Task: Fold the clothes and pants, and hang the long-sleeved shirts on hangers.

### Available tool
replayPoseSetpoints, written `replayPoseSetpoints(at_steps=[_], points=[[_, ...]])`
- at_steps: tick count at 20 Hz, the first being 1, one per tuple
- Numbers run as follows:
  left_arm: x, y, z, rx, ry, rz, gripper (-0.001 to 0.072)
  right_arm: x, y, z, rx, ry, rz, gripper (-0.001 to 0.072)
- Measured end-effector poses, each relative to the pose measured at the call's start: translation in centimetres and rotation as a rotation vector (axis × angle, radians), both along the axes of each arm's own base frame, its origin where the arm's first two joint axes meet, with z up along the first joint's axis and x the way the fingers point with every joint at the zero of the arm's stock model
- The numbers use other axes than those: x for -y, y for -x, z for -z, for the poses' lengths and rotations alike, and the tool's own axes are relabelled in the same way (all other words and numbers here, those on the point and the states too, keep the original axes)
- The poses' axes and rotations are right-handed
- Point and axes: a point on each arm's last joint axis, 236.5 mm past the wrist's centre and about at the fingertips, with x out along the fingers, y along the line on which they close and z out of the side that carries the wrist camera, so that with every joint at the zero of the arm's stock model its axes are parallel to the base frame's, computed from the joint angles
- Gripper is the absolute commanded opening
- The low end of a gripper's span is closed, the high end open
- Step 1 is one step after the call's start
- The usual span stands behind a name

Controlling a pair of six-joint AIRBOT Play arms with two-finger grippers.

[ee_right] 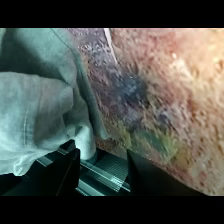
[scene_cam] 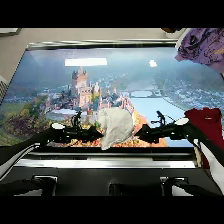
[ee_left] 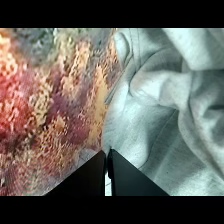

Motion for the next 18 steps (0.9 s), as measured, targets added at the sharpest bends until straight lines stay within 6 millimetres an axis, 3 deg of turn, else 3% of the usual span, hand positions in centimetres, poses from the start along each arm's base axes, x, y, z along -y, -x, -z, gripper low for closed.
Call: replayPoseSetpoints(at_steps=[8,10,11,15,18], points=[[0.0,-0.1,0.0,-0.001,-0.002,-0.005,0.0018,-1.8,-0.9,0.7,0.029,0.004,0.021,0.0341],[-0.1,-0.2,0.1,0.001,-0.006,-0.008,0.0019,-2.2,-1.0,1.0,0.039,0.013,0.018,0.0175],[-0.1,-0.2,0.1,0.002,-0.008,-0.011,0.0018,-2.2,-0.9,1.1,0.04,0.023,0.014,0.003],[-0.3,-0.4,0.2,0.006,-0.014,-0.018,0.0015,-2.5,-1.1,1.2,0.041,0.03,0.02,0.0029],[-0.7,-1.0,-0.2,0.021,-0.012,-0.034,0.0013,-2.6,-1.9,0.0,0.08,0.026,0.028,0.0028]])
